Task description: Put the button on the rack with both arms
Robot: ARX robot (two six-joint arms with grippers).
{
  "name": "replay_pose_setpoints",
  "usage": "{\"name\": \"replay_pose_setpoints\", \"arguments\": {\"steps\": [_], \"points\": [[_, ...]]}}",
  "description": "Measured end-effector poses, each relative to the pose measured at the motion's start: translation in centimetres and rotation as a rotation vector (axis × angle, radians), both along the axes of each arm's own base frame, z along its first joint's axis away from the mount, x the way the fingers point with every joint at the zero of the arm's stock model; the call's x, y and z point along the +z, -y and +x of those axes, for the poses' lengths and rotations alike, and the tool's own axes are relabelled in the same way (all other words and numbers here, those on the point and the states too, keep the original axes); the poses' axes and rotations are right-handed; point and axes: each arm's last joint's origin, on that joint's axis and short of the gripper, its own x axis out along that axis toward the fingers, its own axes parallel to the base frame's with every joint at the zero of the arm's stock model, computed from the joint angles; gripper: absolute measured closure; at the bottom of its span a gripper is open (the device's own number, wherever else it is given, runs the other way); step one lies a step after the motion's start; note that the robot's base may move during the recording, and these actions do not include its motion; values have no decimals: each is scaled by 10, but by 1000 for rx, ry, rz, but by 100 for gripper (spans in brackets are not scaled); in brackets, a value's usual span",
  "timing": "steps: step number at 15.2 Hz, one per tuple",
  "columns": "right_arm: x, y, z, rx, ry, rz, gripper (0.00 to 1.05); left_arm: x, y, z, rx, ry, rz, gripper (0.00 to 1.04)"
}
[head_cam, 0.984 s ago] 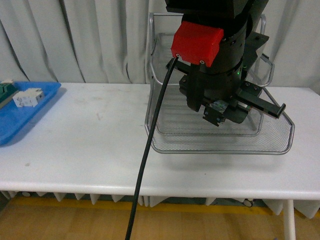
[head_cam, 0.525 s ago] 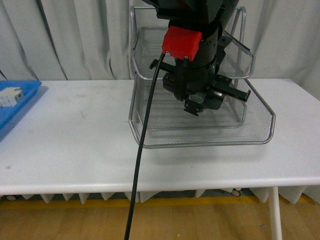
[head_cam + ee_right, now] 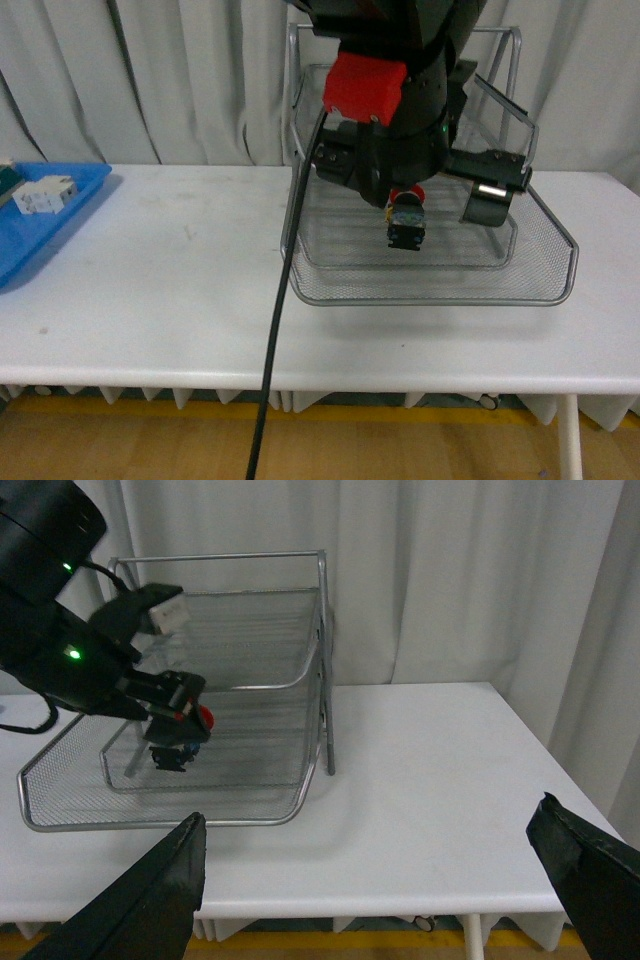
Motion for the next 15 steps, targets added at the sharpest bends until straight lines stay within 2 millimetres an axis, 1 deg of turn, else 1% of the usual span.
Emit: {"name": "replay_pose_setpoints", "arguments": {"steps": [2,3,4,6,7,8,9,10,11,12,13,14,15], "points": [[0,0,0,0,0,0,6,38,-16,-23,-11,101,-71,7],[0,0,0,0,0,0,6,48,-22,-30,-13,133,-86,7],[0,0,0,0,0,0,6,64,-39,-48,-16,202,-109,7],[0,0,0,0,0,0,6,82,-74,-78,24,286,-90,7],[0,0,0,0,0,0,6,92,-88,-91,39,322,-91,7],[0,0,0,0,0,0,6,102,-99,-100,70,393,-109,8],[0,0,0,2,-1,0,6,109,-137,-128,345,720,-206,27],[0,0,0,1,-1,0,6,101,-175,-151,446,810,-240,39],[0,0,0,2,0,0,6,88,-215,-177,521,869,-261,56],[0,0,0,2,0,0,6,71,-229,-193,516,861,-258,69],[0,0,0,2,0,0,6,46,-239,-207,478,813,-244,85],[0,0,0,2,0,0,6,32,-249,-217,476,792,-233,99],[0,0,0,2,0,0,6,27,-257,-226,487,805,-238,103]]}}
